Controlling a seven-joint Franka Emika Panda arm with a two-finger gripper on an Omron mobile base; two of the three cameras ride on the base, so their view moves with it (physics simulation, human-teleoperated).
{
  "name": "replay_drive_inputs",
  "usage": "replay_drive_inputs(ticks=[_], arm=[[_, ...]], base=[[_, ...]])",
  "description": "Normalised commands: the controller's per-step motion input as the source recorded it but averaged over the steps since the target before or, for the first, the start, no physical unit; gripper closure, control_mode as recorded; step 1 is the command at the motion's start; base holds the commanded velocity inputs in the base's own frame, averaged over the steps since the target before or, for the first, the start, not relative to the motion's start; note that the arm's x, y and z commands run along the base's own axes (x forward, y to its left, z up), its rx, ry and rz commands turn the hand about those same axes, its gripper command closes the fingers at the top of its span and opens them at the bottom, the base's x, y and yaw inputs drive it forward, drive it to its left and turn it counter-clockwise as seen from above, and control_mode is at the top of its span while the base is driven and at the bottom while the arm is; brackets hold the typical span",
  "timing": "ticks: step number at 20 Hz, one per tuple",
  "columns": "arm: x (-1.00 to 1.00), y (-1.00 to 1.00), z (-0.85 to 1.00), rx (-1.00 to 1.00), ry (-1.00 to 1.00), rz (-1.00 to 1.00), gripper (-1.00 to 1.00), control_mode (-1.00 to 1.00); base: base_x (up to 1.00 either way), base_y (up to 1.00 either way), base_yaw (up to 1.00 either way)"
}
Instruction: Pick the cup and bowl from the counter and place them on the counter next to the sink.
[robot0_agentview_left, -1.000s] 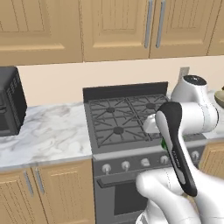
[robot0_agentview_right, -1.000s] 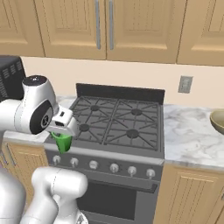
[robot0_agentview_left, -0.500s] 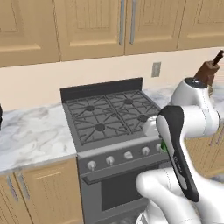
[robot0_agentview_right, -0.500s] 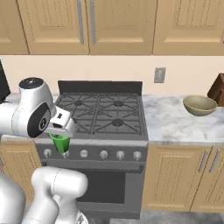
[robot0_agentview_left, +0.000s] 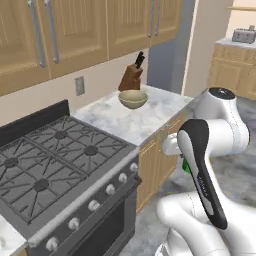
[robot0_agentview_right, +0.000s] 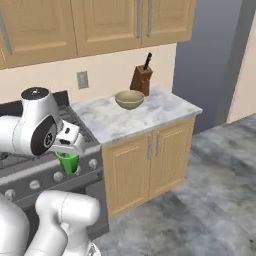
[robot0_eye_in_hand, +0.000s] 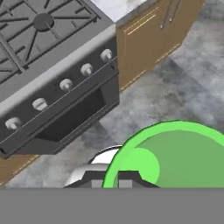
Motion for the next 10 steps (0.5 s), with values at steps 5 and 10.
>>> replay_drive_inputs(ticks=[5,10], arm=[[0.0,0.0,0.0,0.0,0.0,0.0,1.0,1.0],[0.0,0.0,0.0,0.0,0.0,0.0,1.0,1.0]], base=[[0.18,-0.24,-0.87],[0.31,-0.23,-0.83]])
